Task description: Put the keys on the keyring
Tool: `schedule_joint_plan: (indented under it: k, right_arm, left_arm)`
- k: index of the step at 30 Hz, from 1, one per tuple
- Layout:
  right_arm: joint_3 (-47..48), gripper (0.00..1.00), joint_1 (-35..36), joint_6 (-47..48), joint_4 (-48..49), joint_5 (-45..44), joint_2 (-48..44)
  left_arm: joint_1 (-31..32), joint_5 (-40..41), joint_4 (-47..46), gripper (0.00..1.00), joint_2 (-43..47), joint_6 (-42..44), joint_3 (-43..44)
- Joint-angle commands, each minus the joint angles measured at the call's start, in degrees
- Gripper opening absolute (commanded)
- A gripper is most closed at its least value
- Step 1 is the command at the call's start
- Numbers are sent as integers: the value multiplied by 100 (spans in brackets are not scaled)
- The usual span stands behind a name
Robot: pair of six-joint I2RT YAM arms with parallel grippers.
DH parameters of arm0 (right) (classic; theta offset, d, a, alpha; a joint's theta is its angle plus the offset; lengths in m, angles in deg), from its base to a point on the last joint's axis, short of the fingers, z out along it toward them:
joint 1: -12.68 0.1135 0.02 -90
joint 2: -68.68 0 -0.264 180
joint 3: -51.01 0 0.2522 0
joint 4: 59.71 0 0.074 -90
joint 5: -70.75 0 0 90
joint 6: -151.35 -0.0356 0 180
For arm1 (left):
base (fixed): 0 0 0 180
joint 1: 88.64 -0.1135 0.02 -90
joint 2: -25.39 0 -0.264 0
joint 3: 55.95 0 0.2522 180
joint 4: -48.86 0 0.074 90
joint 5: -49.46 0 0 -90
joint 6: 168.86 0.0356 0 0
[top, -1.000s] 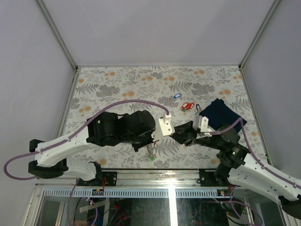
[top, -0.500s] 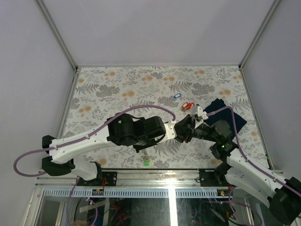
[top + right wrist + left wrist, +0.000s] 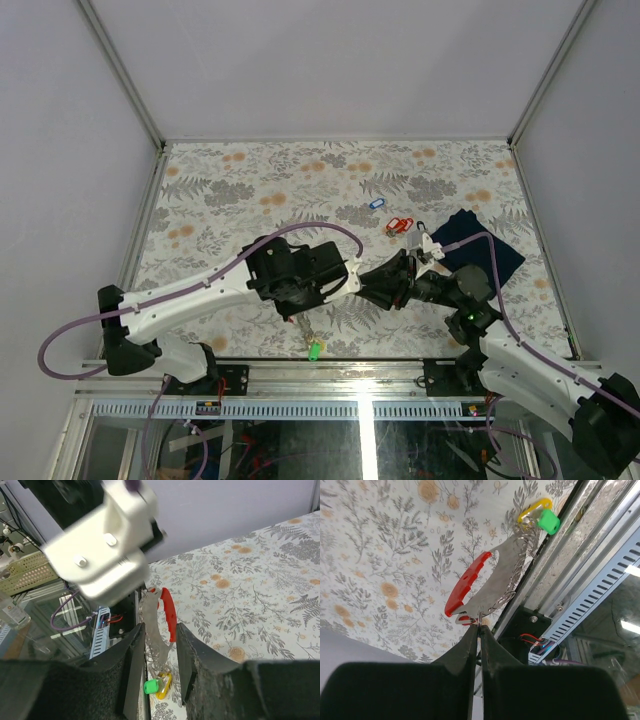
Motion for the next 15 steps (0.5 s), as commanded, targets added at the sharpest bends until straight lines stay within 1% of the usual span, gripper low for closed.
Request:
schedule_joint_plan:
  k: [1,6,13,15]
  right_arm:
    - [25,38,-28,-42,386,-171,-211]
    - [-25,38,-28,9,295,-220,-303]
    - [-209,39,-28,134,241,-379,-477]
    - [-348,42,-28,209,322,-569,-610]
  left_arm:
    - [-127,-408,-405,0,34,273,-280]
    - [-127,-525,-493,0,-38,313,-261]
    - [-149,-184,-1176,0,305,270,-101]
    - [-185,-68,-1279,0,415,247,39]
